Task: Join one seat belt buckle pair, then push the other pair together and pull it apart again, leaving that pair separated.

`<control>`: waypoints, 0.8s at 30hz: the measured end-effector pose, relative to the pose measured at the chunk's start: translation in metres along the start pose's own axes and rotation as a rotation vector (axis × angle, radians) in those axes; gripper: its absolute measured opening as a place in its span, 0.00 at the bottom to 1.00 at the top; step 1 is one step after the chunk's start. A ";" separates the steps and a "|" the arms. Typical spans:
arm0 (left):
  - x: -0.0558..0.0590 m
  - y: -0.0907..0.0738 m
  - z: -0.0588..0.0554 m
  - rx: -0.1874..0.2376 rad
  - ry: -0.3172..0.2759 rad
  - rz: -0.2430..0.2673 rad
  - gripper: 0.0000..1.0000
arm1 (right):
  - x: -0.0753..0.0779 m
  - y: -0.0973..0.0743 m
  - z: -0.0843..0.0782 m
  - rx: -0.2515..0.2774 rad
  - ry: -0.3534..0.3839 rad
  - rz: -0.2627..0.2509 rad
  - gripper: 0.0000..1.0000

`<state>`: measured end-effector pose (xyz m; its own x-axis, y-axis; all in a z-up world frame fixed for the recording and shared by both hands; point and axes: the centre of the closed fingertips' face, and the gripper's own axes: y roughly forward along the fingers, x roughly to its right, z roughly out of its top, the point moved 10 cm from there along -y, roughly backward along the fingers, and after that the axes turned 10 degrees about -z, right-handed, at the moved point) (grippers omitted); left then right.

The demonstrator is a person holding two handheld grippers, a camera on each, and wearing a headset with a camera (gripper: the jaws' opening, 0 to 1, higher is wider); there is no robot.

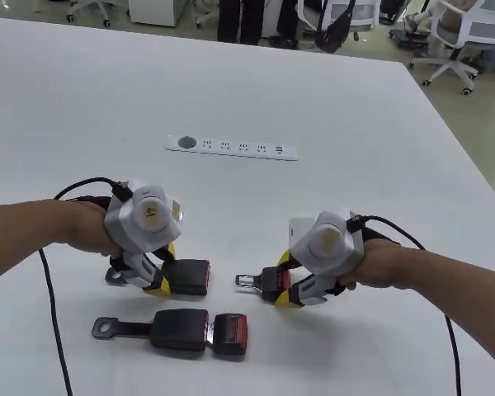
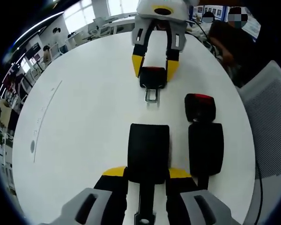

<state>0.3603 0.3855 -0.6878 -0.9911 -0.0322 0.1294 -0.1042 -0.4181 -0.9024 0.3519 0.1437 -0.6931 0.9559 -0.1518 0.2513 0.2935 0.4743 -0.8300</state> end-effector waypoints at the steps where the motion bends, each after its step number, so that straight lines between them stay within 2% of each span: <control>1: -0.001 0.000 0.000 0.001 0.001 -0.001 0.32 | 0.000 -0.001 0.001 0.001 -0.001 0.002 0.31; 8: -0.002 0.001 -0.001 -0.005 0.012 -0.010 0.32 | 0.000 0.000 0.001 -0.002 -0.007 0.006 0.31; 18: 0.002 0.001 0.004 -0.017 0.017 -0.013 0.31 | -0.001 0.001 0.006 0.002 -0.011 0.025 0.31; 24: 0.002 0.002 0.004 -0.009 0.003 -0.015 0.31 | 0.000 0.003 0.008 0.007 -0.009 0.026 0.31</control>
<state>0.3581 0.3813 -0.6876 -0.9896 -0.0233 0.1423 -0.1203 -0.4102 -0.9040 0.3529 0.1522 -0.6914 0.9633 -0.1313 0.2342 0.2685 0.4838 -0.8330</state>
